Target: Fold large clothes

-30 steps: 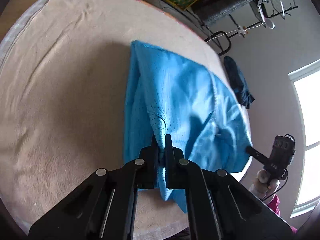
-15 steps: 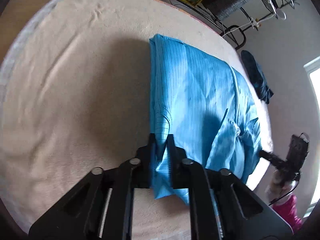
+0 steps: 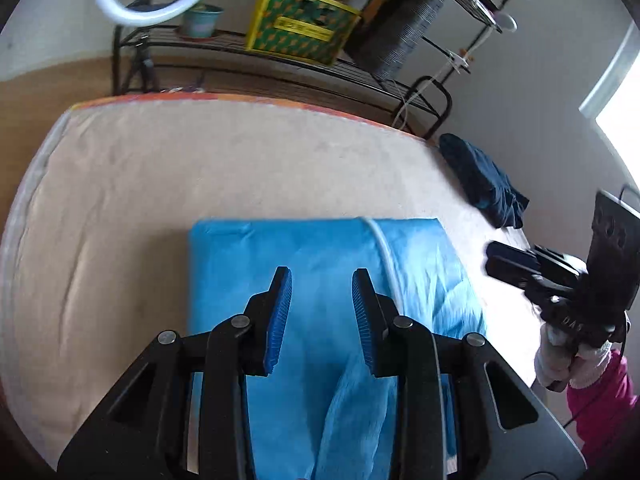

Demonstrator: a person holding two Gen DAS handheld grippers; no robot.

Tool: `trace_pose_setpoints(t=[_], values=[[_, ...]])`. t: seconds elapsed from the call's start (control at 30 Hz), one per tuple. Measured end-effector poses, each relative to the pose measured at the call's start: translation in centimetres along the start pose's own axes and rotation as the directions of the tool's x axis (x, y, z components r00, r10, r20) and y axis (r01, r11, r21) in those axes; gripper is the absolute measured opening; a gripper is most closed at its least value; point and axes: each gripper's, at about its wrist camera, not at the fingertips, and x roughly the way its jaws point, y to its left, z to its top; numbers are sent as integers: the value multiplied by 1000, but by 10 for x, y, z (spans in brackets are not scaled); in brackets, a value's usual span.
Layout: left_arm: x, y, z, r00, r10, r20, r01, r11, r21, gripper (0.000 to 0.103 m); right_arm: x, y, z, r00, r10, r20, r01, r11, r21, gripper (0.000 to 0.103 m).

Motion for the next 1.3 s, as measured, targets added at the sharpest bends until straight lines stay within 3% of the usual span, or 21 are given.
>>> trace_pose_setpoints(t=[0.17, 0.33, 0.5, 0.6, 0.67, 0.83, 1.0, 1.13, 1.3], values=[[53, -5, 19, 998, 45, -47, -41, 996, 73, 30, 60, -5, 14, 996, 14, -89, -16, 999, -29, 23], [98, 21, 7, 990, 86, -115, -78, 994, 70, 30, 99, -20, 0, 984, 8, -178, -14, 999, -35, 20], [105, 27, -2, 996, 59, -66, -54, 995, 79, 30, 115, -30, -12, 981, 34, -189, -36, 999, -6, 19], [96, 32, 4, 995, 34, -97, -30, 998, 48, 30, 104, -36, -8, 977, 60, -204, -56, 998, 26, 18], [74, 38, 8, 998, 25, -59, -24, 1000, 10, 30, 83, -40, -8, 982, 62, -179, -54, 998, 45, 19], [18, 46, -15, 999, -34, -28, 34, 999, 0, 30, 20, -36, -47, 984, 115, -134, -105, 992, 75, 22], [10, 61, -55, 995, 14, -102, -13, 1000, 8, 30, 1, -31, -92, 980, 108, -168, -94, 991, 90, 23], [13, 81, -82, 990, 29, -138, -35, 998, -44, 30, 0, -25, -125, 971, 102, -217, -85, 993, 83, 22], [5, 76, -106, 984, 71, -164, -66, 997, 33, 30, -14, -33, -143, 973, 101, -210, -77, 990, 120, 22]])
